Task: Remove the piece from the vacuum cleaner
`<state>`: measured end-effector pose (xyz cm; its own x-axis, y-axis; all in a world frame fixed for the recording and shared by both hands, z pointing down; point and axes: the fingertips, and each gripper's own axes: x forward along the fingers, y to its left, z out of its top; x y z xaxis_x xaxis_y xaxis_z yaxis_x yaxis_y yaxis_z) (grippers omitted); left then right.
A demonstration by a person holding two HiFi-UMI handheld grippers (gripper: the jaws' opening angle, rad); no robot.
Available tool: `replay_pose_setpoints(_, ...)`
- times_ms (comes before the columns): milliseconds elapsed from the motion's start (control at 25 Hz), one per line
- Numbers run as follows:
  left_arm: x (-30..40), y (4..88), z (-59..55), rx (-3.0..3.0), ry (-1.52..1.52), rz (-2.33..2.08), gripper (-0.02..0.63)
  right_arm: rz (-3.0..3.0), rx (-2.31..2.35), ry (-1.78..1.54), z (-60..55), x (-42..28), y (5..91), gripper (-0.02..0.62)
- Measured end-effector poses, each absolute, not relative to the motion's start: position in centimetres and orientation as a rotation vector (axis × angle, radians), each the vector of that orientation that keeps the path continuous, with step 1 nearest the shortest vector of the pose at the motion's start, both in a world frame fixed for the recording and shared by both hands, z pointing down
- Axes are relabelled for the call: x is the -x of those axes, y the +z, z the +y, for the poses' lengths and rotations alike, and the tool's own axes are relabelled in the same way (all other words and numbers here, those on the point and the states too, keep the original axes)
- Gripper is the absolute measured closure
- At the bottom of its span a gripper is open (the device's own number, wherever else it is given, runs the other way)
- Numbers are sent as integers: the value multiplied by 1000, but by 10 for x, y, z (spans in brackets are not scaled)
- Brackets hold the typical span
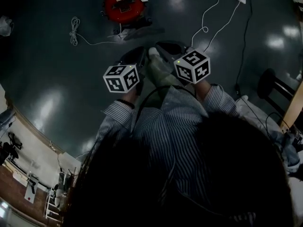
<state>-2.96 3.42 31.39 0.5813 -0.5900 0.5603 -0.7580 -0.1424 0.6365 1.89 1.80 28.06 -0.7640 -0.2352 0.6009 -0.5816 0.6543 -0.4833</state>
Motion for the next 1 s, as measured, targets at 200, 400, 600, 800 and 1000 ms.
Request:
replay_pose_setpoints(200,21,353,17,-1868,264,-1030,545,-2324,-555,851,0,-17,324,578)
replay_pose_setpoints(400,25,395,7,-1860,316,-1016,492,-2264,-498,768,-12,-17,370,570)
replay_pose_setpoints(600,34,449,-2,-1837,375,-1010,458,-2208,-469,728,-24,-16,422,512)
replay_pose_setpoints(800,41,502,-8,-1853,455,-1002,429,-2154,-434,660,-34,-12,471,478)
replay_pose_setpoints(1000,44,548,-19,-1922,566,-957,383,-2133,-395,577,-48,-13,515,468)
